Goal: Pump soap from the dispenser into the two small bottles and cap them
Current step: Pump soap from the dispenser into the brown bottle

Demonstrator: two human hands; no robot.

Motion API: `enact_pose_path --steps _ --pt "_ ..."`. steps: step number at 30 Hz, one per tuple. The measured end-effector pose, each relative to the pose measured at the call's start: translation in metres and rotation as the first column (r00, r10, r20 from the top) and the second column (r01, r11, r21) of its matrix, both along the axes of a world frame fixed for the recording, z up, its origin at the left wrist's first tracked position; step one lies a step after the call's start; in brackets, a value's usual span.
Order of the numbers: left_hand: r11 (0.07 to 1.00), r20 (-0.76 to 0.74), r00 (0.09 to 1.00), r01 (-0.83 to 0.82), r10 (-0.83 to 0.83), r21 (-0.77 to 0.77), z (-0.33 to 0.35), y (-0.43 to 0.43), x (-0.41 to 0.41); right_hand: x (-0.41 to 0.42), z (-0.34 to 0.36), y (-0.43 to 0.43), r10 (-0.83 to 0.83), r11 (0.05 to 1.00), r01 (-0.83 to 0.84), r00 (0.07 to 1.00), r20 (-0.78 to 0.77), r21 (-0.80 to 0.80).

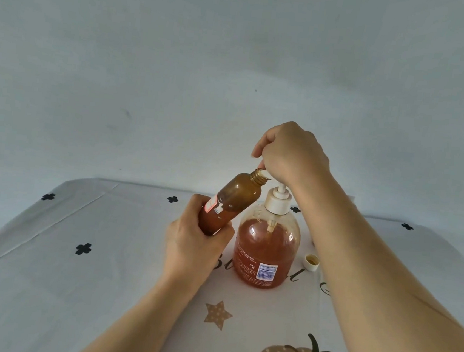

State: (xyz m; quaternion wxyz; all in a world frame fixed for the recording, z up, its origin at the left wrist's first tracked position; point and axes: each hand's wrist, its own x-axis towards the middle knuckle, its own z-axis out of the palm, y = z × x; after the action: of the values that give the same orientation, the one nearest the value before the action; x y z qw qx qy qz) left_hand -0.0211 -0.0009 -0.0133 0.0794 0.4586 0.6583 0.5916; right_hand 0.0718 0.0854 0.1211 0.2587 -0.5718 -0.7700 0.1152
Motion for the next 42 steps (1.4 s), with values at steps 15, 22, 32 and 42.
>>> enact_pose_path --steps 15,22,32,42 --pt "0.999 0.001 1.0 -0.013 0.013 -0.035 0.005 -0.003 0.002 0.0 0.0 -0.002 0.024 0.999 -0.025 1.0 -0.011 -0.048" --pt "0.994 0.0 0.998 -0.064 0.065 -0.086 0.001 -0.001 -0.001 -0.003 -0.008 0.0 0.029 0.99 -0.023 0.999 0.042 -0.141" --pt "0.997 0.017 0.999 -0.03 0.032 -0.07 0.001 0.0 -0.001 0.001 -0.001 -0.001 0.023 0.987 -0.041 0.993 -0.118 -0.153" --pt "1.0 0.0 1.0 0.0 0.0 -0.026 0.001 -0.001 0.0 0.003 -0.001 0.0 0.013 0.996 -0.028 0.985 -0.171 -0.086"
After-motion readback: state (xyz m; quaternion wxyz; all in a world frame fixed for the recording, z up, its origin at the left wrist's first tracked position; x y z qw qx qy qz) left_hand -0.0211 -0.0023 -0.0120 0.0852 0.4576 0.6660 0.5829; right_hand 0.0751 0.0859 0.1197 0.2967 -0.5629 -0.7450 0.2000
